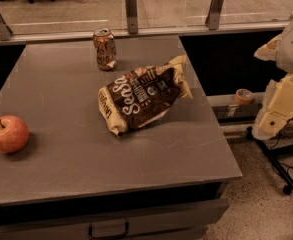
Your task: Move brown chip bag near orange can
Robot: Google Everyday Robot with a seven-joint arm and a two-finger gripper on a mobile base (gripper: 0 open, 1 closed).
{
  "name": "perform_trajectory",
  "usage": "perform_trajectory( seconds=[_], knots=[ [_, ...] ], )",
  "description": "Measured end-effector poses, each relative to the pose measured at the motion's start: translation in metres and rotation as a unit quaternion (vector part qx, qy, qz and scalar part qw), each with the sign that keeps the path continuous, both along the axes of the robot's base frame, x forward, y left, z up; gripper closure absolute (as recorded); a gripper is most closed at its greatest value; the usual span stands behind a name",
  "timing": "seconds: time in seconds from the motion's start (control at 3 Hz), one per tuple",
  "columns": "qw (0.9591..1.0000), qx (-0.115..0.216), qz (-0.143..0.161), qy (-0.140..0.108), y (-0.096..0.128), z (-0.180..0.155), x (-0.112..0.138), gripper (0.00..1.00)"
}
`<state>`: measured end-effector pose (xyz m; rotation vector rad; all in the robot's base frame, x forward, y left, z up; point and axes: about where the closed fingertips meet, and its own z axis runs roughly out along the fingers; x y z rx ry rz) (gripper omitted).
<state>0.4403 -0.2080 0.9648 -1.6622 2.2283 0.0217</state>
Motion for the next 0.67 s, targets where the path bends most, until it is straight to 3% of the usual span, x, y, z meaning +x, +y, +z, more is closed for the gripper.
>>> perform_trajectory(
  seconds=[0.33, 0.67],
  knots=[
    [0.9944, 0.105, -0.004, 0.01, 0.023, -0.037, 0.011, 0.0],
    [0.9769, 0.213, 0.016, -0.005, 0.062, -0.052, 0.03, 0.0]
  ],
)
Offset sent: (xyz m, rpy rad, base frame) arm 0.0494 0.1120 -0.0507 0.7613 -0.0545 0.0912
